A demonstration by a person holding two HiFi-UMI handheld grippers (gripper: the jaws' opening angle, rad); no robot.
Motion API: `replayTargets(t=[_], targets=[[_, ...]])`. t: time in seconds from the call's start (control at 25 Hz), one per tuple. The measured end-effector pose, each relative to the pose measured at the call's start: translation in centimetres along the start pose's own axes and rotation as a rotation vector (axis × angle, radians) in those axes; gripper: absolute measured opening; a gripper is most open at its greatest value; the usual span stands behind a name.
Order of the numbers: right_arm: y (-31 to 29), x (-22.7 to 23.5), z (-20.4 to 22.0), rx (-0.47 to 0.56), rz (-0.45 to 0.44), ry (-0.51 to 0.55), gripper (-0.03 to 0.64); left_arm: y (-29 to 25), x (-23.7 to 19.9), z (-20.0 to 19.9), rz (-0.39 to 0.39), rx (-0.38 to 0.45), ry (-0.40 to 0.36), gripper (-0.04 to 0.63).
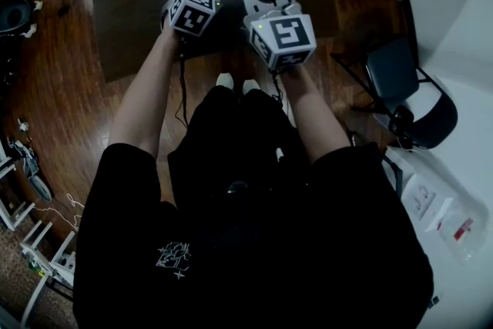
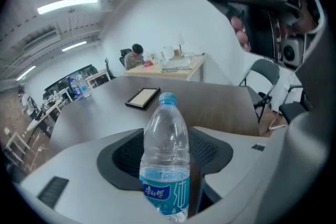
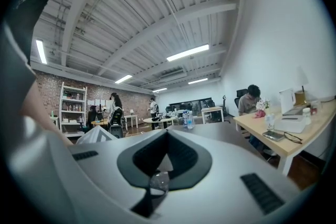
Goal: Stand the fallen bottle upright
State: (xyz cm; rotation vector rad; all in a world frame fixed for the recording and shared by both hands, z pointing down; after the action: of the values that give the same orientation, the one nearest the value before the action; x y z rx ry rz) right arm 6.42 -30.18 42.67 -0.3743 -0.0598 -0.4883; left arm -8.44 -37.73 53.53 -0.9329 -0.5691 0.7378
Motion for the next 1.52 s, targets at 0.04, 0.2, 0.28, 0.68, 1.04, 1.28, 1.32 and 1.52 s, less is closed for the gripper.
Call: replayTargets(t=[0.04,0.2,0.28,0.68,1.04,1.28,1.32,1.52], targets=[[0.0,-0.1,-0.1,0.006,-0.003,-0.002,0.014,0.5,-0.2,-0.1,-0.007,0.048,0.045,0.259],[0.0,-0.5,-0.2,0.031,-0.015,-0.014,0.014,2.4,-0.7,0.2,-0.062,0.240,0.168,0.259],[0.0,-0.8,0.0,0.042,-0.020,-0.012,0.014,2.9,-0.5,0.8,-0.098,0.322,0.212,0.259],[-0.9,-2.2,1.8,0.075,-0.048,0.019,0.014,5.3,-2.1,3.6,-0.345,0.722,0.492,0.261],[-1.1,-3.3,3.5,0.063,-0.053,0.033,0.014,4.6,-1.3,6.6,-0.425,0.846,0.523,0.264],[-0.5,-3.6,4.6,0.044,-0.054,0.039,0.014,4.2,-0.9,8.3,-0.430,0.841,0.554,0.272],[-0.3,-3.8,4.6,0.037,-0.055,0.037,0.014,4.3,-0.9,8.6,-0.428,0.839,0.555,0.276],[0.7,-4.9,3.5,-0.015,-0.074,0.041,0.014,5.4,0.1,10.0,-0.448,0.758,0.542,0.328]])
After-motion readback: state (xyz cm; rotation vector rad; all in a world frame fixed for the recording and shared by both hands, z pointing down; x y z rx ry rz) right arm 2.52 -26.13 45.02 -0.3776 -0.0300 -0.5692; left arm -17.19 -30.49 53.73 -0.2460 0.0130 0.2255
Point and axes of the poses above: the fingertips, and each gripper's own axes: y backward along the fingers, x to its right, z out of its underside, the point moved 10 cm from there along y, backward along the fingers, and after that the axes turned 15 degrees about -x, right-handed, at the moved point
